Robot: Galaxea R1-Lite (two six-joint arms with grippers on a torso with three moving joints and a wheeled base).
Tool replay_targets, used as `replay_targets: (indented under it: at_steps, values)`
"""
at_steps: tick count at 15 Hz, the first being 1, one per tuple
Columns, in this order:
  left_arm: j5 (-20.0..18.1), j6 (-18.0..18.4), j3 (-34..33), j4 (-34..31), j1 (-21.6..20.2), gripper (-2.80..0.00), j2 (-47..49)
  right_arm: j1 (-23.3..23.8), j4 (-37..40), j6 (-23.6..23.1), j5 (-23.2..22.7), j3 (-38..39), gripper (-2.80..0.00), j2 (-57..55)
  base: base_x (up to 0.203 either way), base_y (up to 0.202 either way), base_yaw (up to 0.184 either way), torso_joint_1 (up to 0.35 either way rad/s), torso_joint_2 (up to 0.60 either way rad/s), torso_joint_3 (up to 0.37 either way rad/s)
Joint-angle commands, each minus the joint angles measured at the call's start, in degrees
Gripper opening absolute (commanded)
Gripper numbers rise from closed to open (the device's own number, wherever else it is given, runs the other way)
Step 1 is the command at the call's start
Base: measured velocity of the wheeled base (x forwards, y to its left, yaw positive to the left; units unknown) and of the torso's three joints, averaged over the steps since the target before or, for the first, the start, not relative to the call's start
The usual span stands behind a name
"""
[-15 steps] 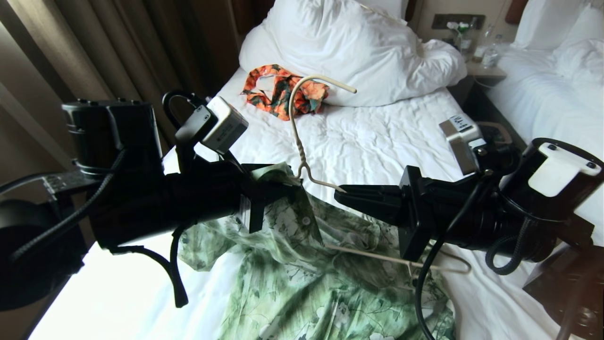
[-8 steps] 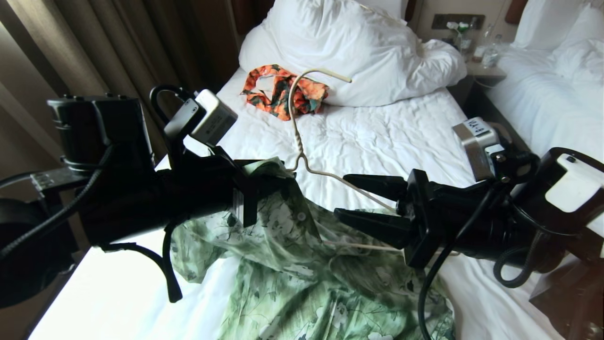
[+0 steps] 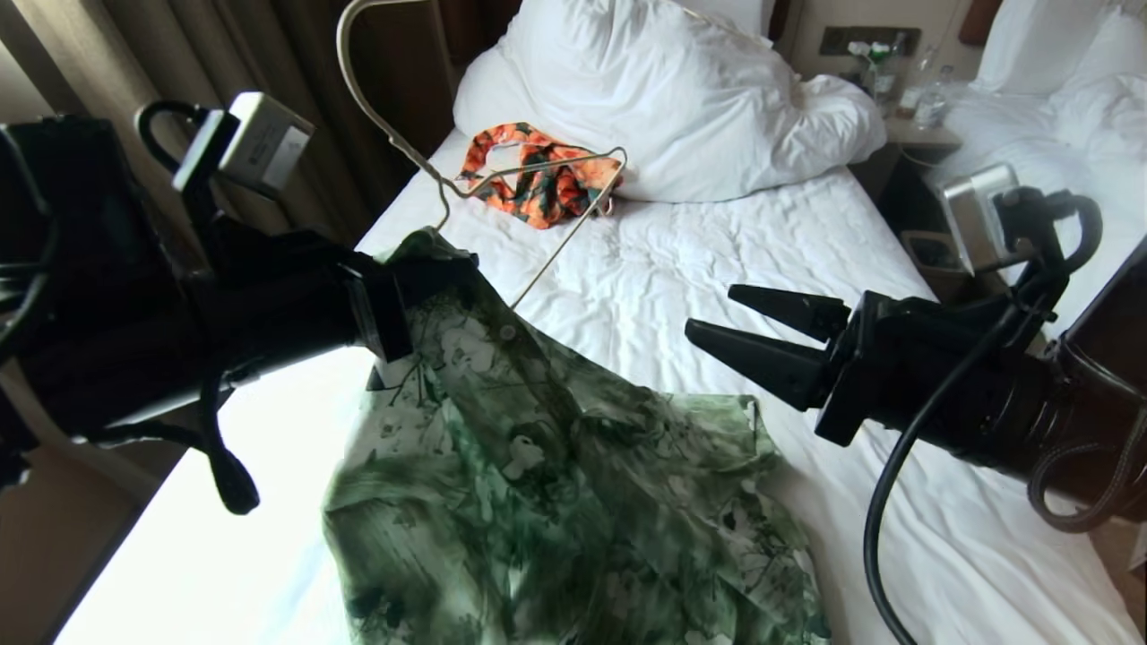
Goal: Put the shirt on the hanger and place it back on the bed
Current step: Hook the other side of the shirt onto the hanger
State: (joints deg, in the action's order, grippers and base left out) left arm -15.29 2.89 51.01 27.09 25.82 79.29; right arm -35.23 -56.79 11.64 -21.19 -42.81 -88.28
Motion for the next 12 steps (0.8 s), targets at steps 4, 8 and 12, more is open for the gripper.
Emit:
replay_targets:
  at_steps: [4, 8, 12]
  values:
    - [3.7, -0.1, -1.0, -0.2, -0.7, -2.8, -2.0, 2.6, 46.6, 4.0, 10.9, -15.6, 0.0, 8.3, 0.0, 0.0, 0.0, 0.0, 0.0, 0.0]
    - [5.3, -0.1, -1.4, -1.5, -0.6, -2.8, -2.8, 0.7, 57.5, 4.3, 20.6, -18.8, 0.0, 11.2, 0.0, 0.0, 0.0, 0.0, 0.0, 0.0]
    - [5.3, 0.0, -1.5, -4.6, -0.5, -2.8, -3.9, 6.6, 59.7, 3.7, 23.5, -18.4, -2.8, 7.9, 0.0, 0.0, 0.0, 0.0, 0.0, 0.0]
